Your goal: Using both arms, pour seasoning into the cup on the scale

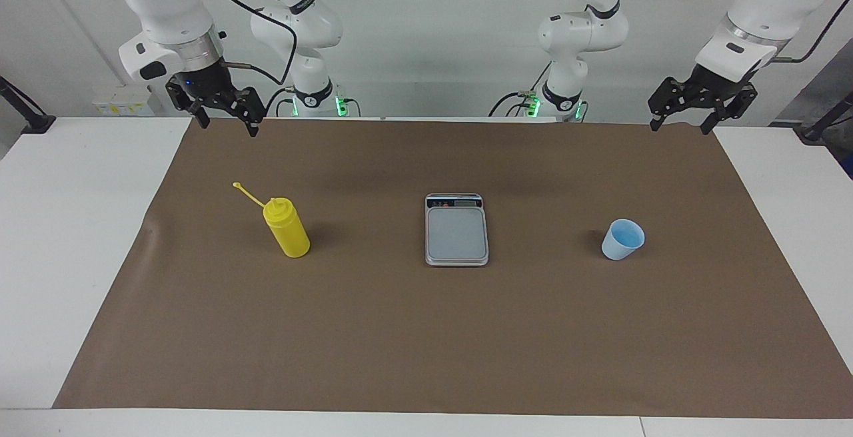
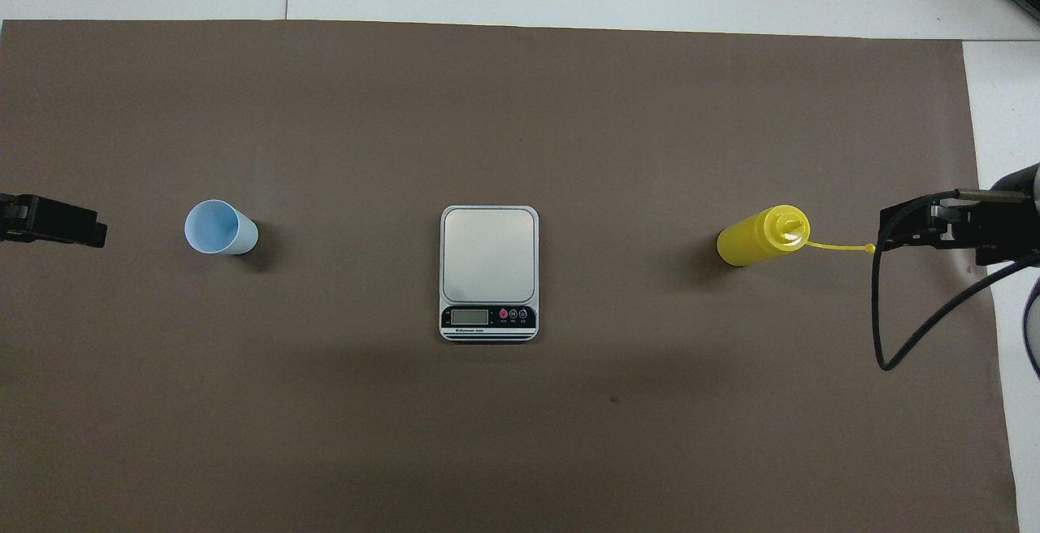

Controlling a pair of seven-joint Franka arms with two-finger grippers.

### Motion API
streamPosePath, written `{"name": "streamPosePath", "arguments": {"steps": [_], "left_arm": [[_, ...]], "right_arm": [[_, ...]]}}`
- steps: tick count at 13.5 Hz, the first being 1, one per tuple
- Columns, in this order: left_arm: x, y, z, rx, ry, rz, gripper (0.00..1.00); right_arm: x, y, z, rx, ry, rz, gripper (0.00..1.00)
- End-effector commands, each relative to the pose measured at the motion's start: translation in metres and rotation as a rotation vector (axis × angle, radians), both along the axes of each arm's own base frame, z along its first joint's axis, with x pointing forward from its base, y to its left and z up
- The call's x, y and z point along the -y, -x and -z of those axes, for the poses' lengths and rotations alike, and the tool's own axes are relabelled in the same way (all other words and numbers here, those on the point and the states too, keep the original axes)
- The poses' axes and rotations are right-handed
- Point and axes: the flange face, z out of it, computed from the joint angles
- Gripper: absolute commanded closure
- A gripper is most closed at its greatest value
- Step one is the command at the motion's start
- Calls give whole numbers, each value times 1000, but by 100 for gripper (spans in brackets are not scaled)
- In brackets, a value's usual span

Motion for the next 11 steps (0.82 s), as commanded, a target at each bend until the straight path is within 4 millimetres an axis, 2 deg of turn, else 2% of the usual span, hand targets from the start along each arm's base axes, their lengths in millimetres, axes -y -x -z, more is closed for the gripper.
{"name": "streamPosePath", "arguments": {"steps": [1, 6, 11], "left_arm": [[2, 7, -2, 11, -17, -4, 0], [8, 7, -2, 11, -15, 11, 0], [2, 6, 7, 21, -14, -48, 0]], "right_arm": [[1, 6, 0, 10, 7, 15, 0], [2, 5, 0, 9, 7, 17, 0], [2, 5, 0, 9, 7, 17, 0]]}}
